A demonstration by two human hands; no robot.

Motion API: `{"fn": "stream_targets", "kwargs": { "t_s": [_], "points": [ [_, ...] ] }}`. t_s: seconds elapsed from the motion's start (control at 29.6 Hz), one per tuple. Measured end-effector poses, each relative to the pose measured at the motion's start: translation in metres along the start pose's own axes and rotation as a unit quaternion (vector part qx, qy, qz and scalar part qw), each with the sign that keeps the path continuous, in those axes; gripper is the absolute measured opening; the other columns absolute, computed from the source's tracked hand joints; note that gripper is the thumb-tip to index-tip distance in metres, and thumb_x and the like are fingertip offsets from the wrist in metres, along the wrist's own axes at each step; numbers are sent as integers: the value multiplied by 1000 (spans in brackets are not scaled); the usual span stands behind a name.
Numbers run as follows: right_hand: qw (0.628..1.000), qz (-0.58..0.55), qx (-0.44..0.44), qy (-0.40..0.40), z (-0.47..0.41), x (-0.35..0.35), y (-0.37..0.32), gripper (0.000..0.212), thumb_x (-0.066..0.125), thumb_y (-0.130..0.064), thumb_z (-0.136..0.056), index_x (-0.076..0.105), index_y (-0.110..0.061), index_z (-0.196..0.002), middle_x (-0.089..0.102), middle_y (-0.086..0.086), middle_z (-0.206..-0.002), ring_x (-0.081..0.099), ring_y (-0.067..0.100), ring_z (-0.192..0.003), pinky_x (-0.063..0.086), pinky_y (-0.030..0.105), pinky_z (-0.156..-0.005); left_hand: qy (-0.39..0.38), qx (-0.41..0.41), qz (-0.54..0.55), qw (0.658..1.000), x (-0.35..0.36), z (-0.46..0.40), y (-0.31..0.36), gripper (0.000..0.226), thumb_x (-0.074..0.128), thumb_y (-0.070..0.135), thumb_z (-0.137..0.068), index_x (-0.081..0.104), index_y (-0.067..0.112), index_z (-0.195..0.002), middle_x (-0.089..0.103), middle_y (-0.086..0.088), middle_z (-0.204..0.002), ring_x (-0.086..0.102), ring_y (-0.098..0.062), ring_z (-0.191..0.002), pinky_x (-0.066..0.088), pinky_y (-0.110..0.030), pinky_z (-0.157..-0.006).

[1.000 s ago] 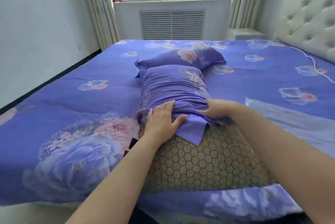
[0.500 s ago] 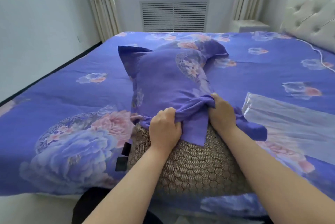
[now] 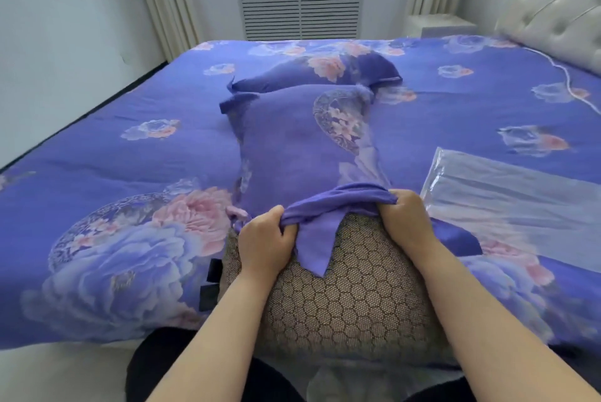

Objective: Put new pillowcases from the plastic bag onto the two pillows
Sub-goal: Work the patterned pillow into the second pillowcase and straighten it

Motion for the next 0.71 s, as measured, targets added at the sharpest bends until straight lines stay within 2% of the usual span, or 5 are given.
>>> {"fn": "stream_targets", "kwargs": {
  "t_s": [0.1,0.24,0.37,0.51,0.71],
  "points": [
    [999,19,-14,31,9,-2,-7,26,44,-29,-69,49,-9,-53,46,2,-48,45,25,-57,36,38,-54,-10,-12,42,999,3,-9,-11,26,32,41,-73,38,18,-63,47,-3,-54,51,-29,-57,30,-32,-51],
    [992,86,32,87,15,-17,26,28,59,-40,-81,61,-12,-85,62,15,-87,57,34,-87,43,42,-76,16,-24,32,999,6,-12,-8,17,46,33,-74,43,19,-65,46,2,-67,48,-27,-72,30,-33,-61],
    [971,53,225,54,27,-14,88,66,62,-61,-75,51,-9,-114,57,22,-116,53,38,-109,42,45,-89,37,-223,27,974,11,4,-55,37,62,41,-74,54,11,-95,50,-15,-112,48,-33,-104,39,-41,-88],
    [980,-43,182,65,27,-8,77,51,60,-56,-79,58,-11,-105,66,16,-102,60,34,-96,42,36,-74,-31,-349,177,919,27,11,-68,48,61,49,-79,37,15,-102,55,-3,-96,54,-28,-90,36,-35,-69],
    [950,-174,67,251,37,-37,15,25,56,-57,-69,48,-36,-80,58,-16,-69,52,-4,-63,34,12,-54,142,-230,311,911,-18,5,-29,36,48,58,-73,35,25,-77,44,12,-65,43,3,-56,30,-24,-53]
  ]
}}
Point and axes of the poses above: each hand's wrist, its own z-axis away from the middle knuckle, its own x-axis out of the palm, y = z × x, the point moved 9 cm from there along -z, towards the middle knuckle
